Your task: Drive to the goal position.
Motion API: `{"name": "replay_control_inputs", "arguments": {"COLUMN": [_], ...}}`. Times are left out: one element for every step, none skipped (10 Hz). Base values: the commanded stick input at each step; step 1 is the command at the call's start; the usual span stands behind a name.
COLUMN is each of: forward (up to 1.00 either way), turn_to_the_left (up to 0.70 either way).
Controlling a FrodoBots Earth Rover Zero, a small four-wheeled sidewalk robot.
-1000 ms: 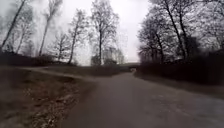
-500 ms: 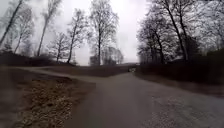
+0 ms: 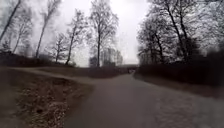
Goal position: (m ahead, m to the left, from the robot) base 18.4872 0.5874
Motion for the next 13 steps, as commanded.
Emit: {"name": "replay_control_inputs", "arguments": {"forward": [0.7,0.7,0.7,0.7,0.7,0.7,0.7,0.7,0.7,0.7,0.7,0.7,0.7], "turn_to_the_left": [0.0,0.01,0.04,0.08,0.11,0.14,0.12,0.08,0.04,0.0,0.0,0.0,0.0]}}
